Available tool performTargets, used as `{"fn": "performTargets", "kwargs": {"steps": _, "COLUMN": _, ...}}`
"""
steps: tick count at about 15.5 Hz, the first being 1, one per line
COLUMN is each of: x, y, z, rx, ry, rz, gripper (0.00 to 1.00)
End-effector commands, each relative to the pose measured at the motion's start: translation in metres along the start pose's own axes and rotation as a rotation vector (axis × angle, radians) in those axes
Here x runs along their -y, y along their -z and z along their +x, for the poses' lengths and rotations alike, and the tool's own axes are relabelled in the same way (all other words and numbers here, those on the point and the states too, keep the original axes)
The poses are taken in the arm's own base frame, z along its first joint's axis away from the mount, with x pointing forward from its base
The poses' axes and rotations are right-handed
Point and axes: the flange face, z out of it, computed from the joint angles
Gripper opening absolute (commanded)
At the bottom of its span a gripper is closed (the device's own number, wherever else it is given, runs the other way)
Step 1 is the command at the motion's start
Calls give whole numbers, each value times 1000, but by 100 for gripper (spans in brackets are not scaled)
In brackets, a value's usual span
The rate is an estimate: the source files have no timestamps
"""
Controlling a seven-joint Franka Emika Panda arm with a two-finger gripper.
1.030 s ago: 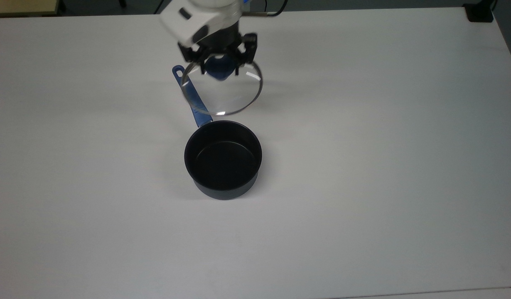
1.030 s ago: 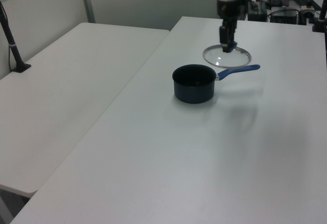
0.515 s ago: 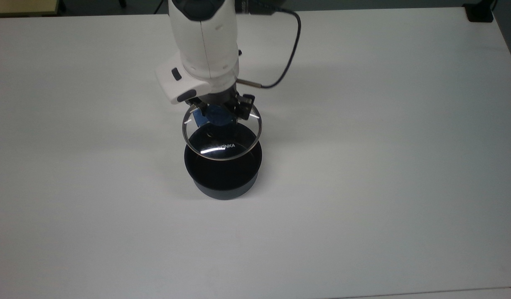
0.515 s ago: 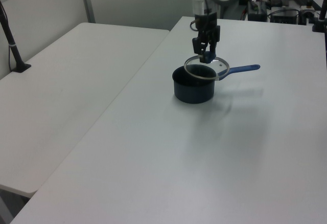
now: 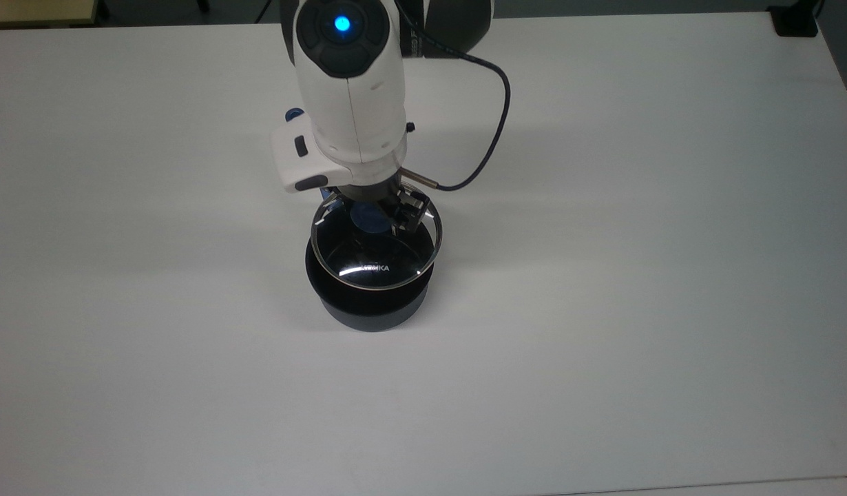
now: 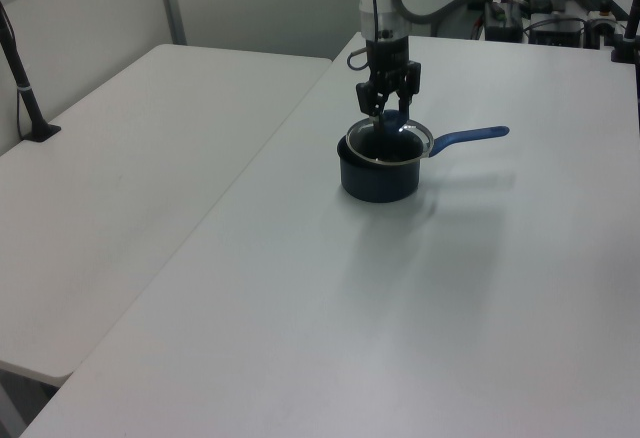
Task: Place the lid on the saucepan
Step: 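Lower the glass lid onto the saucepan rim and open the gripper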
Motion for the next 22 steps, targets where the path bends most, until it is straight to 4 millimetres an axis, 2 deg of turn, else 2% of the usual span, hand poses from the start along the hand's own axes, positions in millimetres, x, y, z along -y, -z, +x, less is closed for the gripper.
{"fn": "performTargets", "kwargs": {"steps": 1, "x": 10, "y": -10, "z": 9, "rx": -30, "ry": -76, "rz": 13, "gripper": 57}}
{"fn": "performTargets", "kwargs": {"steps": 8, "x": 13, "y": -23, "z": 17, "rx": -45, "ry": -147, "rz": 24, "gripper": 57}}
{"fn": "performTargets", "kwargs": {"steps": 12, "x": 12, "y": -21, "z": 20, "rx": -62, "ry": -165, "rz": 32, "gripper": 58}}
{"fn": "performTargets", "kwargs": {"steps": 13, "x": 9, "y": -19, "z": 22, "rx": -72, "ry": -180, "rz": 34, "gripper": 61}}
{"fn": "performTargets", "kwargs": {"steps": 15, "x": 3, "y": -15, "z": 25, "rx": -84, "ry": -195, "rz": 36, "gripper": 75}}
{"fn": "performTargets", "kwargs": {"steps": 17, "x": 3, "y": -11, "z": 24, "rx": -86, "ry": -200, "rz": 38, "gripper": 100}}
{"fn": "performTargets", "kwargs": {"steps": 20, "x": -1, "y": 1, "z": 22, "rx": -94, "ry": -202, "rz": 43, "gripper": 100}}
{"fn": "performTargets", "kwargs": {"steps": 22, "x": -8, "y": 21, "z": 18, "rx": -109, "ry": -205, "rz": 56, "gripper": 100}}
